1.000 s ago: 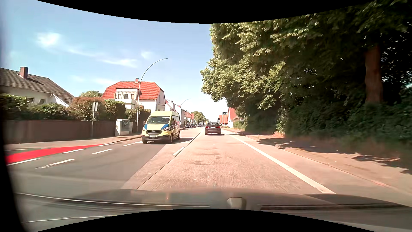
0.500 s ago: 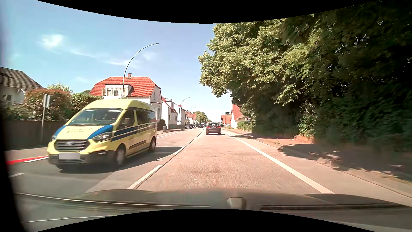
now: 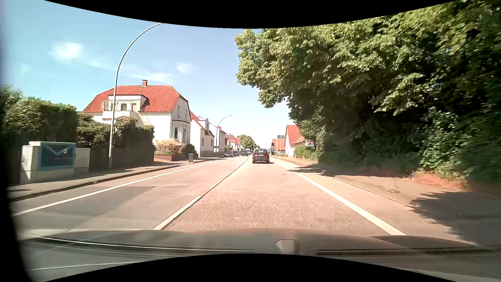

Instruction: Follow the waypoints while adhering to traffic rules and regulations

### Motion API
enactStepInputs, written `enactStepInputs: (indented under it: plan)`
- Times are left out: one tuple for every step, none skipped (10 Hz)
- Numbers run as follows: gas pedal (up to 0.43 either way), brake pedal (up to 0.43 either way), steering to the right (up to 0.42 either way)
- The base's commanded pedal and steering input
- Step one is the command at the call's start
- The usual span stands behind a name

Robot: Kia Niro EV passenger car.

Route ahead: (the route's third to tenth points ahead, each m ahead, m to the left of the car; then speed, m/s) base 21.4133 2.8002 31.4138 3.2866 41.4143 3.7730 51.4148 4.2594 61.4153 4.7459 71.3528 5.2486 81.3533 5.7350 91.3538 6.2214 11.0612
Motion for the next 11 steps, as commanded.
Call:
enactStepInputs:
  plan:
    - [0.000,0.006,-0.006]
    - [0.000,0.006,-0.004]
    - [0.000,0.006,-0.005]
    - [0.000,0.006,-0.005]
    - [0.000,0.006,-0.005]
    - [0.000,0.006,-0.005]
    - [0.000,0.006,-0.005]
    - [0.000,0.006,-0.005]
    - [0.000,0.006,-0.004]
    - [0.000,0.006,-0.005]
    - [0.000,0.006,-0.005]
